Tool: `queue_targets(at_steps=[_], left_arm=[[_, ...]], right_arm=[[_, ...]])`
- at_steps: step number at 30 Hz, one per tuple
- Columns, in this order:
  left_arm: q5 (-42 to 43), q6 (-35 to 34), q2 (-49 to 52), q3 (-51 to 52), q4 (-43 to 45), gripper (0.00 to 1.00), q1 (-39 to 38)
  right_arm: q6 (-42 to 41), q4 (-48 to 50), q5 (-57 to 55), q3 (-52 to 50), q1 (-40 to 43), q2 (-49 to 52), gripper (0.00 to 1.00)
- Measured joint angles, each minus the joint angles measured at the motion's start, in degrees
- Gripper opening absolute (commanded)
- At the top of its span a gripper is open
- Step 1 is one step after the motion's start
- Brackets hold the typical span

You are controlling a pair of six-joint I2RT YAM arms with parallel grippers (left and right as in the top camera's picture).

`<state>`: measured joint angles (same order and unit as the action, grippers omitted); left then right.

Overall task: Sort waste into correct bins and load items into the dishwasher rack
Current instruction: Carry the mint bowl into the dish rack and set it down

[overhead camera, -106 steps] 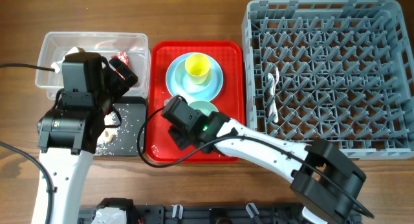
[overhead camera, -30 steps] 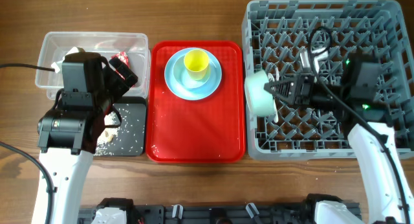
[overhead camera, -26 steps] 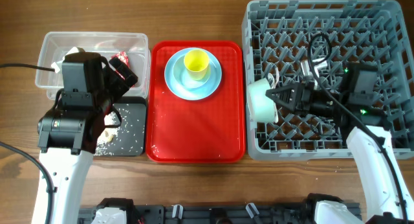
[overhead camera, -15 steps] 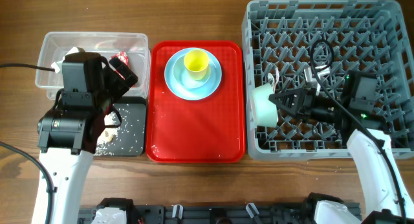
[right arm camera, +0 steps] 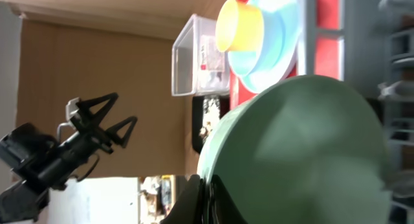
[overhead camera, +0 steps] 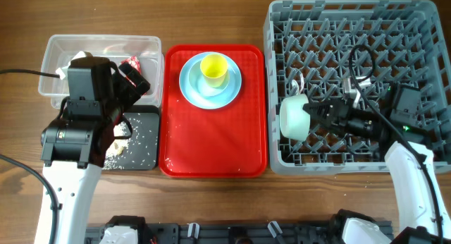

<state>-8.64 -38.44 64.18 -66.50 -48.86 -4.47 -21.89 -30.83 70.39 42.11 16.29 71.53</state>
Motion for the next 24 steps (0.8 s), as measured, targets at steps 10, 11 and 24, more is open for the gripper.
queue_targets(at_steps=[10,11,24], left_arm=[[0.0,0.0,0.0,0.0,0.0,1.0,0.0],[0.0,0.0,0.0,0.0,0.0,1.0,0.0],[0.0,0.0,0.0,0.0,0.0,1.0,0.0]], right_arm=[[0.6,2.8,-9.4,0.0,0.7,0.0,0.16],[0.7,3.7,-10.6,0.0,0.8,0.0,0.18],[1.2,5.1,-23.3,0.0,1.2,0.0,0.44]])
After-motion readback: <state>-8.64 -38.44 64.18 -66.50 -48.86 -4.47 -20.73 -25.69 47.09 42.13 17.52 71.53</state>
